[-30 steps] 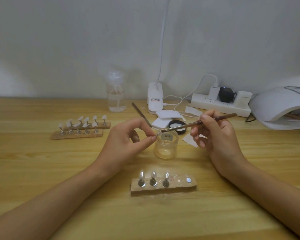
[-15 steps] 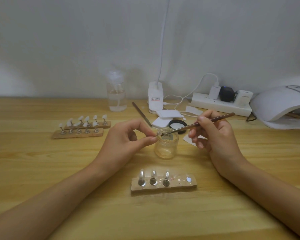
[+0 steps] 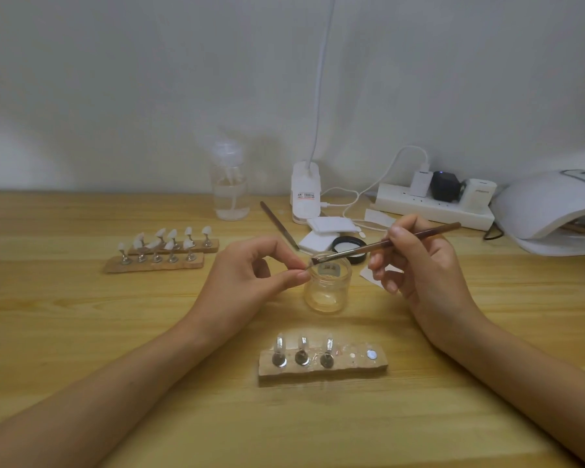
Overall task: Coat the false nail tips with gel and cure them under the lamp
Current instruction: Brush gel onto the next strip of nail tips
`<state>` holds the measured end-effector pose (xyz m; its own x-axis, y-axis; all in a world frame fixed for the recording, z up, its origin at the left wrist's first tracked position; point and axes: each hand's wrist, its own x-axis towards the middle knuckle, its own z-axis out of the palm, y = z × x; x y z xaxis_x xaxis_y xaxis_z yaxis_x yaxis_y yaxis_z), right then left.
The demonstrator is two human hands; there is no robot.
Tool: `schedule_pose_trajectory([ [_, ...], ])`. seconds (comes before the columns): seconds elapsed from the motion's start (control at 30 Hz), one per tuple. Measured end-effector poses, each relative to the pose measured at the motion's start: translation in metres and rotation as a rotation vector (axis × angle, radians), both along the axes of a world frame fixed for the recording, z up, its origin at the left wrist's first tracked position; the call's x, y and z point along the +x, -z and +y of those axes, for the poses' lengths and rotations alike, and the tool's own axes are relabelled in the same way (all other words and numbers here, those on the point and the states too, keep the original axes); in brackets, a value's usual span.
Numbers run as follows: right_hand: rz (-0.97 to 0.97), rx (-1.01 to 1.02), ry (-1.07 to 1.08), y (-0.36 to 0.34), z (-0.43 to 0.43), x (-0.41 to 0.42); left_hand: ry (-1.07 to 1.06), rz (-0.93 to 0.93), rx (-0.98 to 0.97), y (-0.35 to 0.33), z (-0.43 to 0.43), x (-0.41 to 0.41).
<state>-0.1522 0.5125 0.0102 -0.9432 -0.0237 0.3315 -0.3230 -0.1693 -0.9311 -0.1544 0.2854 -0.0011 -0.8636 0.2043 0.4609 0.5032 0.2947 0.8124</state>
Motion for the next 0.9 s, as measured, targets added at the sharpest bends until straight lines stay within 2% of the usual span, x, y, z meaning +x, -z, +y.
schedule_pose_trajectory([
  [0.13,-0.042,-0.002,0.075,0.0008,0.0015,-0.0009,0.002,-0.004,0.003,-0.0001,0.0006,0.0001],
  [0.53,0.000,-0.018,0.011,0.0005,0.0006,-0.0010,-0.012,-0.018,0.007,-0.0013,0.0017,0.0013],
  [0.9,-0.052,0.012,0.041,0.0015,0.0002,-0.0017,-0.008,-0.033,0.023,-0.0019,0.0019,0.0012],
])
